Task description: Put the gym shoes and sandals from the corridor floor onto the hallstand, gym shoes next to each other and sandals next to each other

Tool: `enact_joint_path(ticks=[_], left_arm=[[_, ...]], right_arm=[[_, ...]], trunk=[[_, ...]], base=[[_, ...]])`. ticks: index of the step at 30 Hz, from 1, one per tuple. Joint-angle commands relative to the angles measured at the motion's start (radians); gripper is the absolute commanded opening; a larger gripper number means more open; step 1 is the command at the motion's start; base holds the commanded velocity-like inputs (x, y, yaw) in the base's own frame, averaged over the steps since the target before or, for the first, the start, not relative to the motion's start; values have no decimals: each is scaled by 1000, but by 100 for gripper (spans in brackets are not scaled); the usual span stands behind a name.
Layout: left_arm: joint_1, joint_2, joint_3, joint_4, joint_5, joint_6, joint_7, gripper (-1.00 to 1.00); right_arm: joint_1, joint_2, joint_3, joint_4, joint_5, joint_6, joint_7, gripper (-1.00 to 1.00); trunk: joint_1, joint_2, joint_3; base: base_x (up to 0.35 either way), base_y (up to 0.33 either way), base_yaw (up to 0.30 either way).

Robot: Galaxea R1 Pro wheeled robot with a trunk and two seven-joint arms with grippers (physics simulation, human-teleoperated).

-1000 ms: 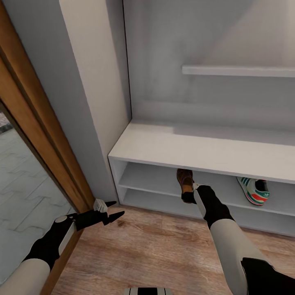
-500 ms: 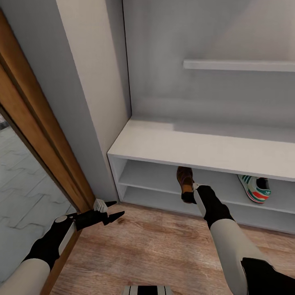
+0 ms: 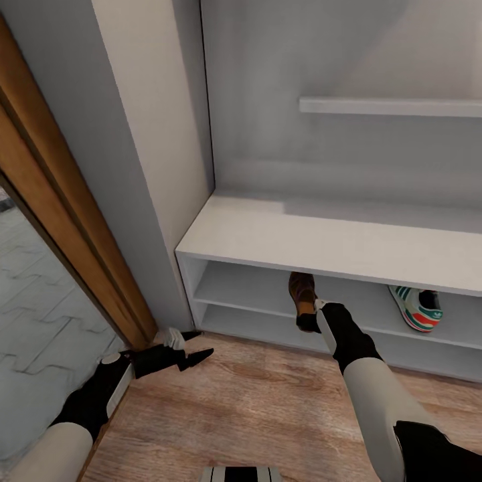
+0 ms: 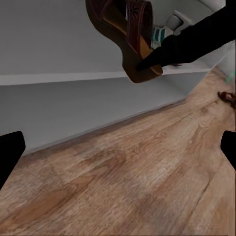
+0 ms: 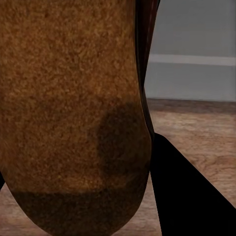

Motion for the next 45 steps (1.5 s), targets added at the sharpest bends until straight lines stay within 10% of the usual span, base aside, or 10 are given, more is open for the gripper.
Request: enact_joint_path(ticks=[1,7,45], left_arm=[[-1,-11,-9,1,5,6,-7,100],[-1,-65,-81,1,2,6,-25,100],[-1,-70,-89,1,3,6,-27,100]], right_arm=[[0,1,-4,-1,-1,4,-3,-100],[-1,1,-4,-1,-1,4,-3,-100],[-1,1,-5,-1,-1,4,-3,-100]], trunk=[[0,0,-1],[0,0,-1],[0,0,-1]], base=[[0,0,0],[0,0,0],[90,23,0]])
